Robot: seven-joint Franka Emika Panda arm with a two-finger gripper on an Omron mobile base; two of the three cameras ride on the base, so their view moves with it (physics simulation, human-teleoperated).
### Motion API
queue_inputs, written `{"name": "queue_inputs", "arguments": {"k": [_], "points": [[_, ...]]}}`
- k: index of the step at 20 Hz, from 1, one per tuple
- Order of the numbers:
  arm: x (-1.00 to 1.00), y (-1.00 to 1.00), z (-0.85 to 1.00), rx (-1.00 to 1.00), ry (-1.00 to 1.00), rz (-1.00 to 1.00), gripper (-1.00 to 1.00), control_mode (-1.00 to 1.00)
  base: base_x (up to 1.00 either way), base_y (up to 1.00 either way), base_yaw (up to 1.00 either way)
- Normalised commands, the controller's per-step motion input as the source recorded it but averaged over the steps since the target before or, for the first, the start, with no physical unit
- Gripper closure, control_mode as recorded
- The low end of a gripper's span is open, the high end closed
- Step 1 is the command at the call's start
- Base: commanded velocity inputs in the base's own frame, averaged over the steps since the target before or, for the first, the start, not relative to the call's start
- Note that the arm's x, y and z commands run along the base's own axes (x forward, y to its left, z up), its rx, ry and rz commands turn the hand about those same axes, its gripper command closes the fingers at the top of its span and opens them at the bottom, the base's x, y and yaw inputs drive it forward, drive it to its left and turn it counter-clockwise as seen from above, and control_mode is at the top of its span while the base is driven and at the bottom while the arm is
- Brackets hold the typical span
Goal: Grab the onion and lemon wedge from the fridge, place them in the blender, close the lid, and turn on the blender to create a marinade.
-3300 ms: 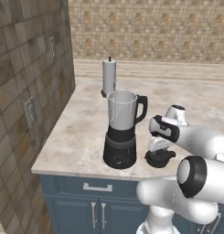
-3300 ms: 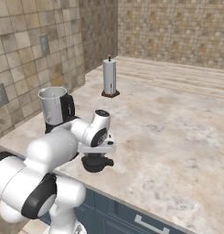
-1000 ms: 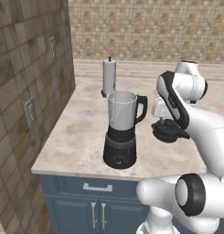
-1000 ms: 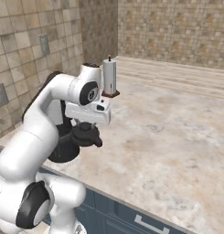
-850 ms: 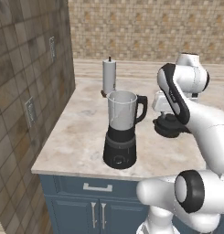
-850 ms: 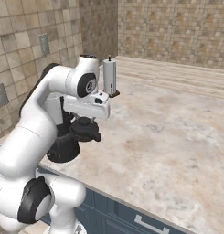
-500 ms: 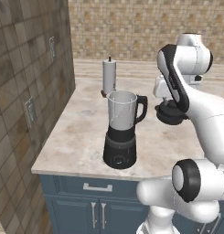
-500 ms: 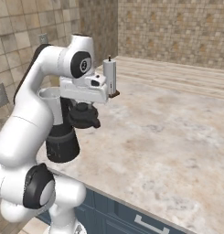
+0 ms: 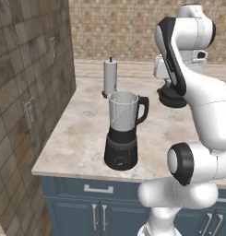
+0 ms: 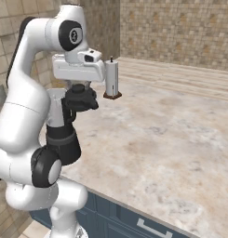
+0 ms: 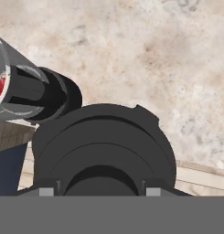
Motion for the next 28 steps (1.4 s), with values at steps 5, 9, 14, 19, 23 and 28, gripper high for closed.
{"name": "queue_inputs", "arguments": {"k": [5,9,14,19,23,28], "points": [[0.00,0.38,0.13,-0.03,-0.11,0.00,1.00,-1.00,0.00,0.00,0.00],[0.00,0.50,-0.04,0.00,-0.15,0.00,1.00,-1.00,0.00,0.00,0.00],[0.00,0.51,-0.10,0.00,-0.16,0.00,1.00,-1.00,0.00,0.00,0.00],[0.13,0.45,0.00,0.00,-0.06,0.00,1.00,-1.00,0.00,0.00,0.00],[0.31,0.28,0.09,0.00,0.00,0.00,1.00,-1.00,0.00,0.00,0.00],[0.37,0.18,0.06,0.00,0.00,0.00,1.00,-1.00,0.00,0.00,0.00]]}}
